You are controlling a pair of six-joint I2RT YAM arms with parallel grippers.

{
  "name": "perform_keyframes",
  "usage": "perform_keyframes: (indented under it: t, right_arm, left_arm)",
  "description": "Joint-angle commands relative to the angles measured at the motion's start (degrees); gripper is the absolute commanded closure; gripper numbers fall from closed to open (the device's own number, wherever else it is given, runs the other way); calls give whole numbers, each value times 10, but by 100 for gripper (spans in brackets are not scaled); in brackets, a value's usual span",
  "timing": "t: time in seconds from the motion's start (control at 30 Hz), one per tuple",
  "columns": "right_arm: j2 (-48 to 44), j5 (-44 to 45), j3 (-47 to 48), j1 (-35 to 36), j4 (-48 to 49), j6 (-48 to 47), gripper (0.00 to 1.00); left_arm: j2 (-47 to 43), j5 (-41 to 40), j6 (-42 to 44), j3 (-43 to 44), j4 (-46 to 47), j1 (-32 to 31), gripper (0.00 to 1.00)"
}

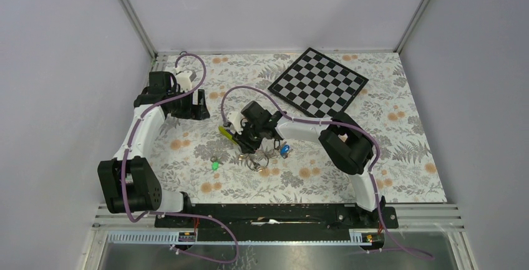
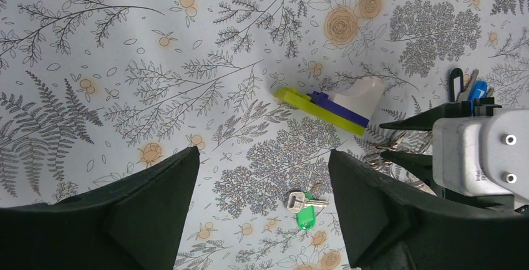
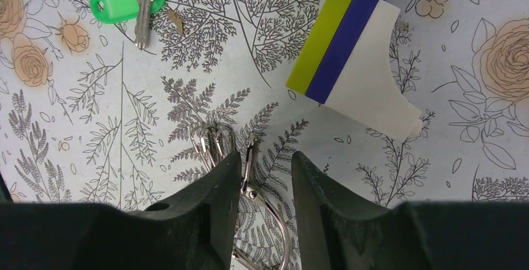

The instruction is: Put the keys on the keyring

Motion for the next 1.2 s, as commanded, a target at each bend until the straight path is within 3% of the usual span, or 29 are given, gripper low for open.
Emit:
perform_keyframes:
  t: [0.0,0.23,0.63,0.83,1.03,1.17]
  right_arm:
    - [13,8,23,6,-5,1,58]
    - [12,16,14,11,-5,-2,59]
    - [-6,47,-8,14,-5,-13,70]
    - [-31,50,-21,14,-3,-15,83]
    - [-91,20,-29,-2,-2,-20,92]
    - [-144,-107,-33,-51,0,1,94]
  left_arm:
    - [-4,20,-5,11,20,3,16]
    - [-3,20,-5,11,20,3,15]
    - [-3,12,10,16,15,3,14]
    - [13,18,21,34,15,3,12]
    - [-7,121,64,14,48,3,16]
    - [-32,245,101,-15,86,1,22]
